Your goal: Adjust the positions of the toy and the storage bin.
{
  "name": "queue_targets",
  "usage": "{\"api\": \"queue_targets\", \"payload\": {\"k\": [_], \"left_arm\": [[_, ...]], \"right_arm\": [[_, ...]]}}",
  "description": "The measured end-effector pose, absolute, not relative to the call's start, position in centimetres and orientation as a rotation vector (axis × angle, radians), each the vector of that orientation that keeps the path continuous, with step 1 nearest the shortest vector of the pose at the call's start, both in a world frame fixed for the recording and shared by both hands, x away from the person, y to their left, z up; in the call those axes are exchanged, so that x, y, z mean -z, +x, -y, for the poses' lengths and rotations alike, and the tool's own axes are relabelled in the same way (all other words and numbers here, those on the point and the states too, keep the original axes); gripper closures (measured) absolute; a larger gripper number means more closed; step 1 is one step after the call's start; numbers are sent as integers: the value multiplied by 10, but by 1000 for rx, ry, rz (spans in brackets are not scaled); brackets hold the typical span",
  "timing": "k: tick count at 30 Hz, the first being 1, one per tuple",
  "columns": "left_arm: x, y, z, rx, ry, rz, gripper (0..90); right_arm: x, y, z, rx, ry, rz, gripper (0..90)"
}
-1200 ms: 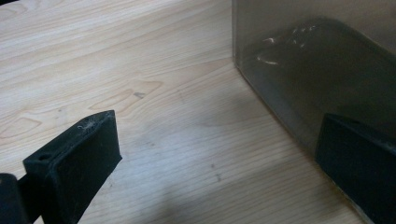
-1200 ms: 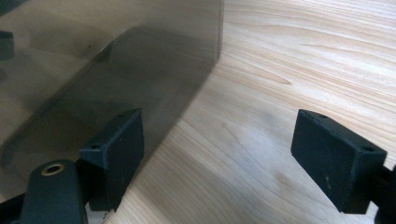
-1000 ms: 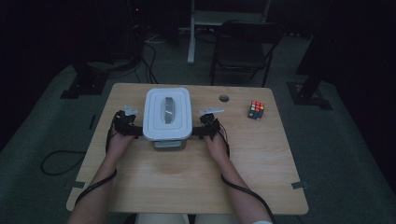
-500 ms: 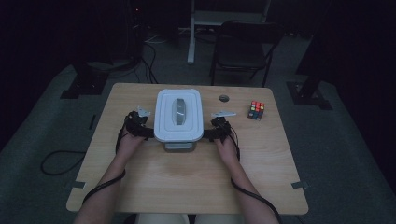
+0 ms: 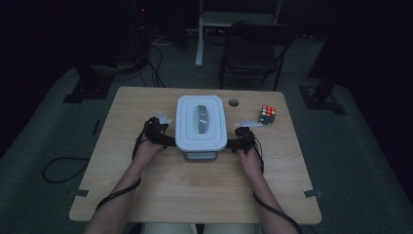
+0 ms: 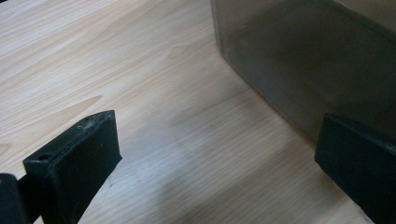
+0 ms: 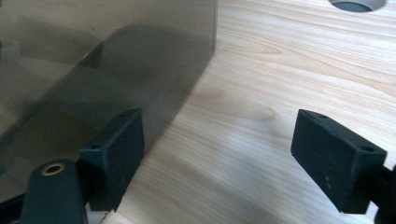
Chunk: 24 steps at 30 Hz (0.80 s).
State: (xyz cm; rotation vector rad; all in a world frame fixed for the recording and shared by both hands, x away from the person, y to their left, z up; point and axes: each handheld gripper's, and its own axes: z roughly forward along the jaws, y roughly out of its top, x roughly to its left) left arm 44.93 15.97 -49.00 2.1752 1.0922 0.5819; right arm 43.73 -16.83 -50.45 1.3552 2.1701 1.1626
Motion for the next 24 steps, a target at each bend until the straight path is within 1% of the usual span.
{"api": "queue_targets", "payload": {"k": [4,10,13,14,19,21,22,24], "left_arm": [[488,447,-151,-587,2189,-1072,8],[488,450,-140,-549,2181,-1043,7],[492,455,-135,-531,2182,-1032,7],[494,458,-135,-529,2194,-1035,7],[497,465,-138,-511,2148,-1078,7],[494,470,-140,-489,2111,-1103,7],[494,470,-140,-489,2111,-1103,7],[488,478,-140,-503,2084,-1113,7]], "right_arm": [[506,434,177,-1159,1373,-2164,172],[505,429,188,-1125,1373,-2137,172],[508,430,198,-1144,1400,-2123,137],[509,431,201,-1141,1403,-2116,137],[510,446,213,-1114,1437,-2069,137],[512,456,214,-1114,1446,-2084,137],[512,456,214,-1114,1446,-2084,137],[511,469,210,-1110,1441,-2092,137]]}}
